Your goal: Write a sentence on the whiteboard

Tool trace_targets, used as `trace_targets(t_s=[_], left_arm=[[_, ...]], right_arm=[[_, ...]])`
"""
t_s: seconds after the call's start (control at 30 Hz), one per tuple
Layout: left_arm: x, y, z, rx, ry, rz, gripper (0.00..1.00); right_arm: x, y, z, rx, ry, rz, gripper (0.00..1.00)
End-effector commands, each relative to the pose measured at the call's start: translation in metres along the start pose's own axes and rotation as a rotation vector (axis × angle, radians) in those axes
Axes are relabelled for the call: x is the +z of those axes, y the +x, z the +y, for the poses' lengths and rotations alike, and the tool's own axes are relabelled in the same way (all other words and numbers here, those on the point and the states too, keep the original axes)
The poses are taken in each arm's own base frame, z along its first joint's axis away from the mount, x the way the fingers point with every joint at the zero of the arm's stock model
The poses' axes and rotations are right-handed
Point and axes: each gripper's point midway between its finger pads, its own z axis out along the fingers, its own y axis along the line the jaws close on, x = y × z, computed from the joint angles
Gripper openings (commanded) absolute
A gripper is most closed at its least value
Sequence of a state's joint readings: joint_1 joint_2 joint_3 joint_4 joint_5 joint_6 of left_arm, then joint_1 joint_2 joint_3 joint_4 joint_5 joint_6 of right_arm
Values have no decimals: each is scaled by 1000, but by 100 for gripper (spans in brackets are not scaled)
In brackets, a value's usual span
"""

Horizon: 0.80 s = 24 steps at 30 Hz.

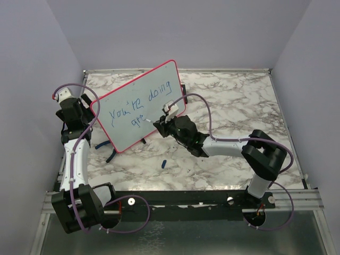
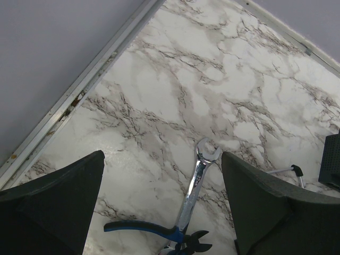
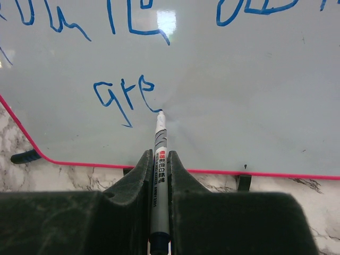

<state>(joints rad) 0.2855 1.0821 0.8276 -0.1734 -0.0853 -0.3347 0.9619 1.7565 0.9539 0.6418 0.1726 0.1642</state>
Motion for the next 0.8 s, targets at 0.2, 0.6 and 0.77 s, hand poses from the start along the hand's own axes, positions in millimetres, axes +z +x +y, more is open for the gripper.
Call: trace_targets(t_s=[0.2,0.6,0.77], left_arm=[[-3,1,-14,14,65,2,92],[-5,2,-17,24,77,2,92],[-4,3,-16,28,76,4,92]], right_arm=[[-17,-38,-9,-16,34,-84,0],[-13,-24,-9,-19,1,-64,0],[-14,-22,-5,-18,-23,-65,0]])
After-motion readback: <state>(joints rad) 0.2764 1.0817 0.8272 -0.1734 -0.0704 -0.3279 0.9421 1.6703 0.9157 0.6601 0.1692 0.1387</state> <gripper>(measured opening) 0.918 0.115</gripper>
